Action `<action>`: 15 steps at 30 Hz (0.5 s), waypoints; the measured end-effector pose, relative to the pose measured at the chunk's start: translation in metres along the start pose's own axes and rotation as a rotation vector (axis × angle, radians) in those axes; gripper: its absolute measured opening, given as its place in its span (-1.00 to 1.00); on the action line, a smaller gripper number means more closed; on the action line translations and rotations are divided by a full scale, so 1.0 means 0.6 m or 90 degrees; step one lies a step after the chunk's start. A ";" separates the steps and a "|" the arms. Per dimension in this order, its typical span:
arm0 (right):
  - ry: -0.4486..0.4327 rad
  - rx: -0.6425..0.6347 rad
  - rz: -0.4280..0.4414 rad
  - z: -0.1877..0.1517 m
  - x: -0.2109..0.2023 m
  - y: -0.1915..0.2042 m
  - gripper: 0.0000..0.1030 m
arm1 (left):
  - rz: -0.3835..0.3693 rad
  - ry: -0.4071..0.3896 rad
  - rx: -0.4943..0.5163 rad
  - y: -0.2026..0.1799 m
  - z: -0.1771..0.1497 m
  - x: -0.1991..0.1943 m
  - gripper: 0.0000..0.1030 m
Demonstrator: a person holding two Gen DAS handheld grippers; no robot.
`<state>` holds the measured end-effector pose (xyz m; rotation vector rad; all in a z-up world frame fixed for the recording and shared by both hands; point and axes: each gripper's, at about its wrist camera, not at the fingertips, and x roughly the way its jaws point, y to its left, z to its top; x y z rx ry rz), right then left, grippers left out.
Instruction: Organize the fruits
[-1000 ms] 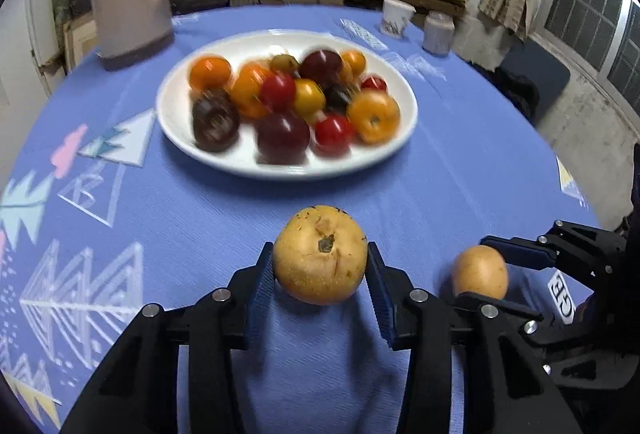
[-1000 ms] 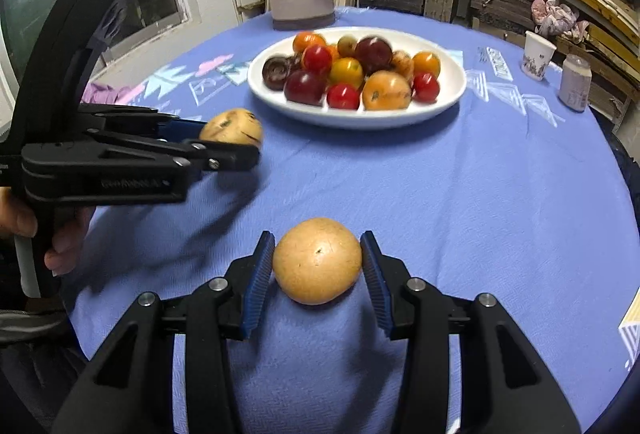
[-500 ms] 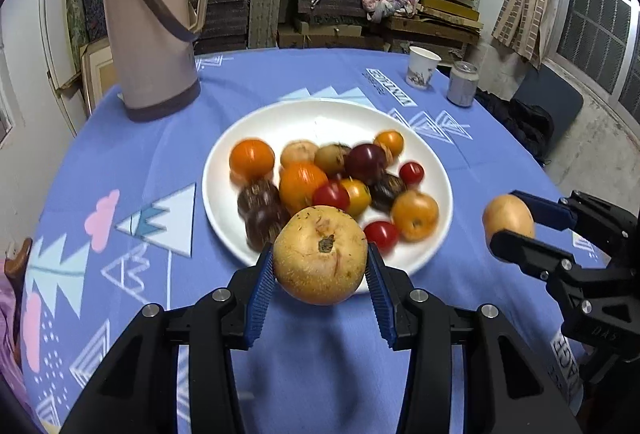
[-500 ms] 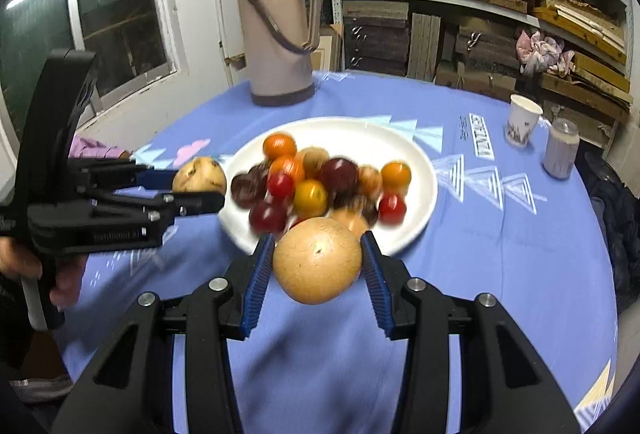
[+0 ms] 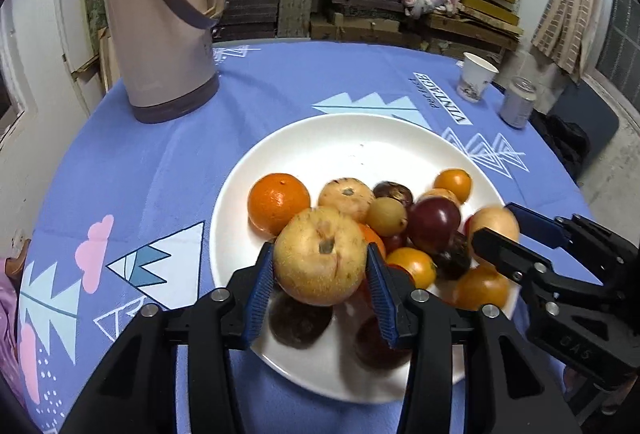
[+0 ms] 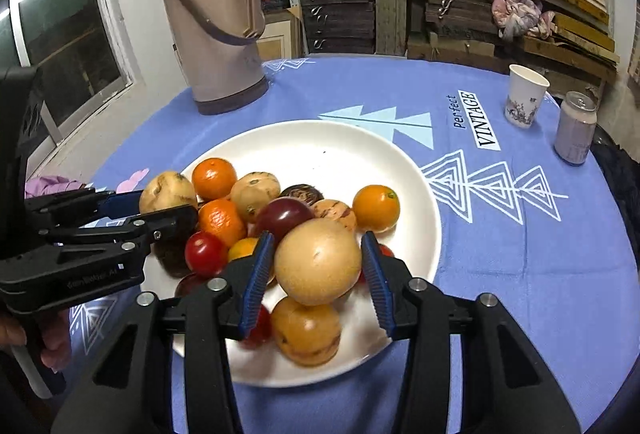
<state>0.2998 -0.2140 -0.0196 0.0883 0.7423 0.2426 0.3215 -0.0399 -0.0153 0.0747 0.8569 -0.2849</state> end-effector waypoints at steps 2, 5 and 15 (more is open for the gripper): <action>-0.009 0.010 0.006 -0.003 -0.004 -0.008 0.07 | 0.002 -0.016 -0.002 0.000 0.000 -0.007 0.65; -0.023 0.009 0.006 -0.010 -0.022 -0.013 0.13 | -0.002 -0.012 0.003 -0.002 -0.005 -0.012 0.72; -0.038 -0.020 -0.023 -0.063 -0.092 0.007 0.33 | 0.012 0.009 -0.046 0.010 -0.046 -0.026 0.88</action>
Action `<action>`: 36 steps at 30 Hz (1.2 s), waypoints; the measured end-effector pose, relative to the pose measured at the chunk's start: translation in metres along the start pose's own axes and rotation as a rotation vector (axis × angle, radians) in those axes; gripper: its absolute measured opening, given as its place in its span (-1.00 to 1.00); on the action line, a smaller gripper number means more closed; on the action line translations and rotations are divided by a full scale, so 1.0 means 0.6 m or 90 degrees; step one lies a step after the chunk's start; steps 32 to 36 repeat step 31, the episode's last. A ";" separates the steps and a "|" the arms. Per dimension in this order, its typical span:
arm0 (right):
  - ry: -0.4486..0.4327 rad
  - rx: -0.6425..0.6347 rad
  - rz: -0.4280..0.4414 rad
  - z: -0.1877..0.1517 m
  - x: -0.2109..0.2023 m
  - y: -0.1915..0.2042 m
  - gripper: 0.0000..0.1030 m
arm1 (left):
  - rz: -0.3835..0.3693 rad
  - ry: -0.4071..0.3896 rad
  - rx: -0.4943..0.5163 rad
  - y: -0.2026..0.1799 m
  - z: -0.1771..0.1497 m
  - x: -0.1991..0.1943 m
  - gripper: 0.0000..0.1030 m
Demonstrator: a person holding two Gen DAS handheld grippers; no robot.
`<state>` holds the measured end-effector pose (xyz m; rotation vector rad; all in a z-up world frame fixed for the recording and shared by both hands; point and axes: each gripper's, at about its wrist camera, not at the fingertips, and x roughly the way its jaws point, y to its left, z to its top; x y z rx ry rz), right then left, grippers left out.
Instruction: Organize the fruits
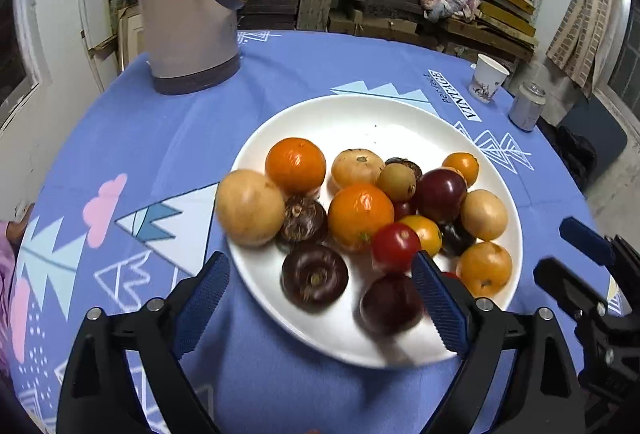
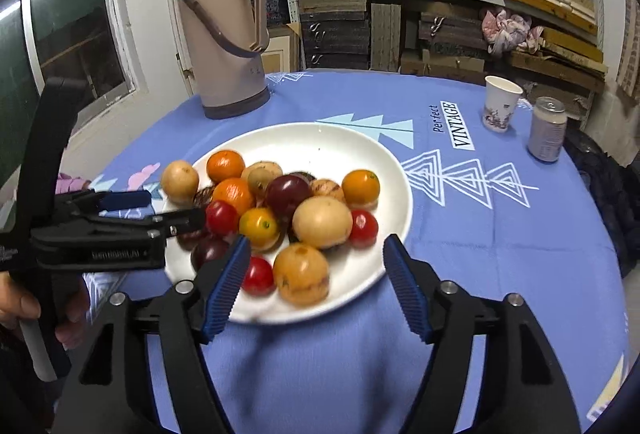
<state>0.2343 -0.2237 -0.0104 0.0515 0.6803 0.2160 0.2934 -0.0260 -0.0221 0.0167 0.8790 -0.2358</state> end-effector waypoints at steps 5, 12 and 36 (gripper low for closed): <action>-0.002 -0.019 -0.006 -0.031 -0.033 0.020 0.39 | 0.006 -0.017 0.024 -0.013 -0.029 -0.035 0.90; 0.003 -0.029 -0.021 -0.065 -0.059 0.039 0.40 | -0.022 -0.009 0.025 -0.028 -0.069 -0.081 0.93; -0.023 -0.024 -0.063 -0.101 -0.122 0.048 0.76 | 0.020 -0.025 0.006 -0.026 -0.136 -0.144 0.93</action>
